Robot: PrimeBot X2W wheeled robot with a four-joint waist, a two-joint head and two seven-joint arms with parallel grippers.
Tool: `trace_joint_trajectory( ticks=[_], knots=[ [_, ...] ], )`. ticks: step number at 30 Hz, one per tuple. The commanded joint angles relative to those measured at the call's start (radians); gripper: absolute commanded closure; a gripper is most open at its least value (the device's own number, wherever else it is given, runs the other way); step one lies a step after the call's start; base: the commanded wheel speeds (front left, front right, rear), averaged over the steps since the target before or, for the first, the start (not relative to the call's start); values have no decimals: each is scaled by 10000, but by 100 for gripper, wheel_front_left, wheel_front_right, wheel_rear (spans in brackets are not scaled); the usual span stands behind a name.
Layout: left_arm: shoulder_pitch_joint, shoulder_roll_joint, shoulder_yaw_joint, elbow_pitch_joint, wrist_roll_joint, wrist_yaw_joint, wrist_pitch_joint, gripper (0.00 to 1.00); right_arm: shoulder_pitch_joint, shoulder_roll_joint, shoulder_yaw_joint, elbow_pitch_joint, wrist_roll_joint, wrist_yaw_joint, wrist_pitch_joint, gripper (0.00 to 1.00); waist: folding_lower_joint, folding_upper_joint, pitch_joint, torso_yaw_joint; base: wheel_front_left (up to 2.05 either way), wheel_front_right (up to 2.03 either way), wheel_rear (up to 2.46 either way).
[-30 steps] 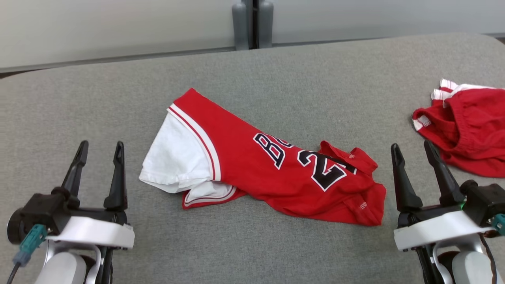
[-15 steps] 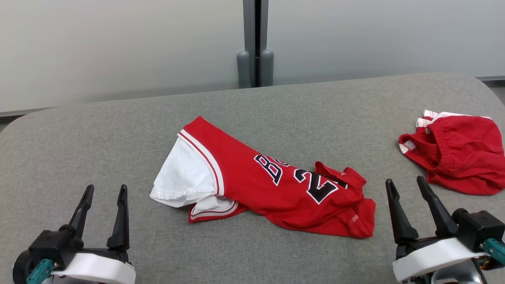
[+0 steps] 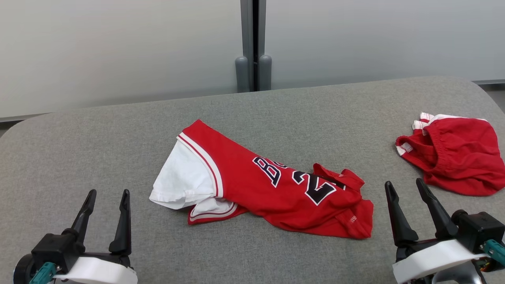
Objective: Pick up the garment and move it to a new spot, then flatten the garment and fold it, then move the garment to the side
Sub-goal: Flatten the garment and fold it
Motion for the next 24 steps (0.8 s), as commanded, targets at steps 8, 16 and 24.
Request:
trace_joint_trajectory(
  ticks=[8,16,24],
  knots=[
    [-2,63,-67,-134,48,122,50,0,0,28,16,57,-29,0,20,0,0,-1,24,17,0,0,0],
    [-59,46,-103,-198,-7,179,42,0,-49,34,51,87,-16,-2,0,0,0,-1,38,52,0,0,0],
    [-514,39,-203,-333,76,131,42,0,-1,6,420,1023,249,-2,218,0,0,-1,507,303,0,0,0]
  ],
)
